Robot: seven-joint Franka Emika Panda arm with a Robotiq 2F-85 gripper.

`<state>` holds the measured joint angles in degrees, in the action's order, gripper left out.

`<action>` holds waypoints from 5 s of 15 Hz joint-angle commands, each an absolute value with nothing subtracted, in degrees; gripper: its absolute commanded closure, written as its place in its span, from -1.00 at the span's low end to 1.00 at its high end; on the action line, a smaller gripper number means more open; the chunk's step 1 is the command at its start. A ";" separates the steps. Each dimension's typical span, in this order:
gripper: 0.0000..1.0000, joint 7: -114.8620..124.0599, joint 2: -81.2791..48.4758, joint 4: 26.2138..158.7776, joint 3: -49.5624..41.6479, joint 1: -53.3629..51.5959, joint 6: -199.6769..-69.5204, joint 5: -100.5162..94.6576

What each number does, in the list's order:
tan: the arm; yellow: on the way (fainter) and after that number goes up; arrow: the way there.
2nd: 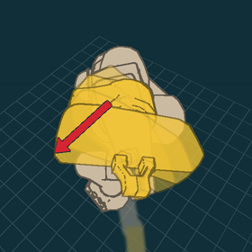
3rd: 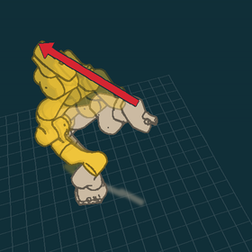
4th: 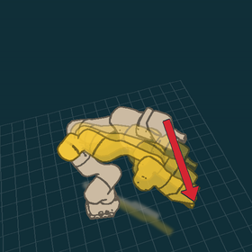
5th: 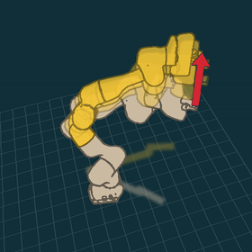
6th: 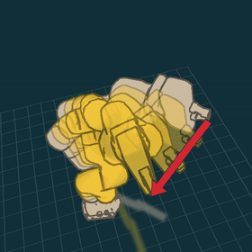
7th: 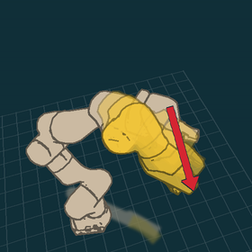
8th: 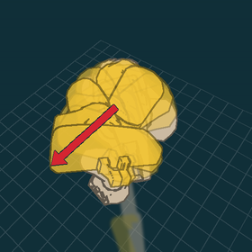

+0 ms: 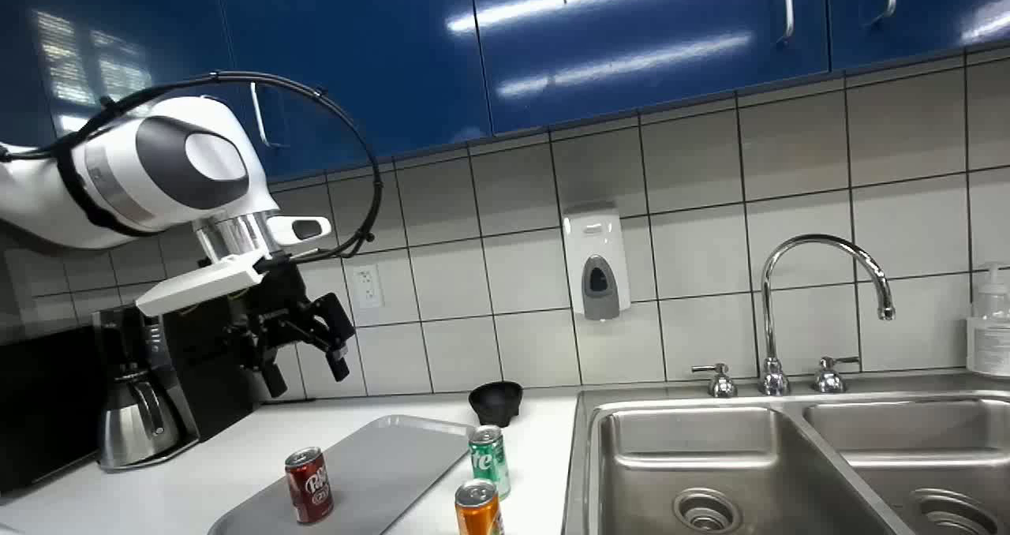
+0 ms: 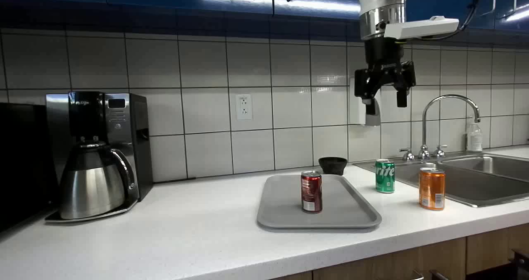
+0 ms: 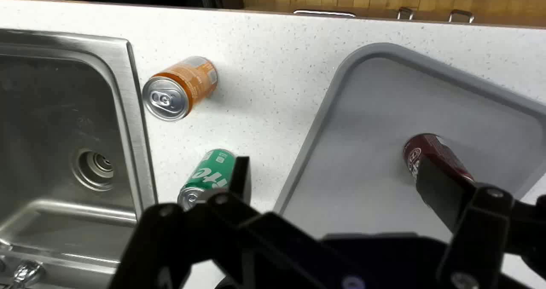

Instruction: Put the two cans on the tray

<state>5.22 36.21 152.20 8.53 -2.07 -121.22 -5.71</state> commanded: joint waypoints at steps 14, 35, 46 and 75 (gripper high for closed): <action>-1.00 6.90 38.45 155.72 5.72 -1.12 -127.55 -5.96; -1.00 9.08 28.59 158.99 0.34 13.79 -139.53 -12.99; -1.00 10.55 16.03 159.07 -1.12 14.72 -150.64 -14.68; -1.00 21.56 0.30 156.74 -5.60 13.48 -160.31 -24.70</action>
